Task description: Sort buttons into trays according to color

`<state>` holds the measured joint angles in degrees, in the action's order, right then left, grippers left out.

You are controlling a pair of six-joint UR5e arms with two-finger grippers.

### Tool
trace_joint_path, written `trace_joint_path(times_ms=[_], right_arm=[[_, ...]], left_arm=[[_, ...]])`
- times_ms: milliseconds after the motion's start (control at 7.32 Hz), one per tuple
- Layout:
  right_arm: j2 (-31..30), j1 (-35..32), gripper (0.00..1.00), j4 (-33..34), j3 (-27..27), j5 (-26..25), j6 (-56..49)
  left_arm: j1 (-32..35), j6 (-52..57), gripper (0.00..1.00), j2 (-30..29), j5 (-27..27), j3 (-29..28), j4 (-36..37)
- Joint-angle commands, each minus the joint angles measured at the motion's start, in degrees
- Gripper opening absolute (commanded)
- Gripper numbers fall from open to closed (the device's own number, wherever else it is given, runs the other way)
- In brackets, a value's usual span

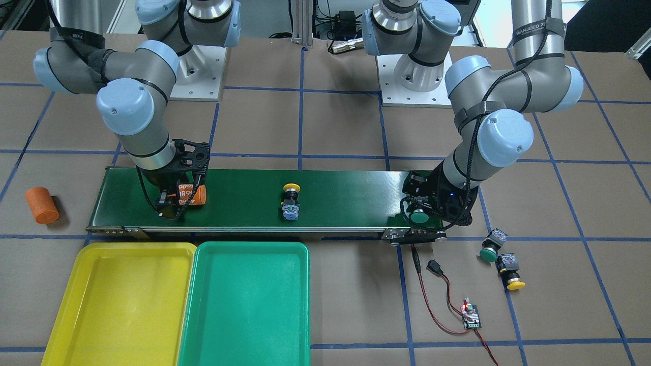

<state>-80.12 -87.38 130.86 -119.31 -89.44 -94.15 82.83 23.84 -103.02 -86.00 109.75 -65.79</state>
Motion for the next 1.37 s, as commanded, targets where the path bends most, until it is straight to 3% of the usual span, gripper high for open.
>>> trace_joint_path(times_ms=[0,137,273,547,683,820,1230], right_arm=[[-0.04,0.10,1.00,-1.30,0.12,2.50,0.11],[-0.04,0.63,1.00,-1.83,0.13,2.08,-0.50],[-0.04,0.81,1.00,-2.10,0.13,1.12,-0.59],[-0.92,0.55,1.00,-2.10,0.13,-7.64,-0.86],[-0.92,0.46,1.00,-2.10,0.13,-8.46,-0.86],[-0.92,0.46,1.00,-1.93,0.04,-7.60,-0.69],[-0.83,1.07,1.00,-2.10,0.13,-3.55,0.02]], left_arm=[[-0.04,-0.11,1.00,1.06,-0.22,-1.45,-1.01],[-0.47,0.06,1.00,1.50,-2.30,-5.21,-1.10],[-3.70,0.76,1.00,-0.32,-7.72,-9.94,-1.79],[-8.81,9.50,1.00,-3.13,-8.04,-12.36,-0.93],[-10.48,12.08,1.00,-5.33,-8.13,-13.06,2.39],[-12.32,11.41,1.00,-8.31,-7.95,-13.07,7.38],[-13.30,9.21,1.00,-15.17,-7.86,-15.51,13.58]])
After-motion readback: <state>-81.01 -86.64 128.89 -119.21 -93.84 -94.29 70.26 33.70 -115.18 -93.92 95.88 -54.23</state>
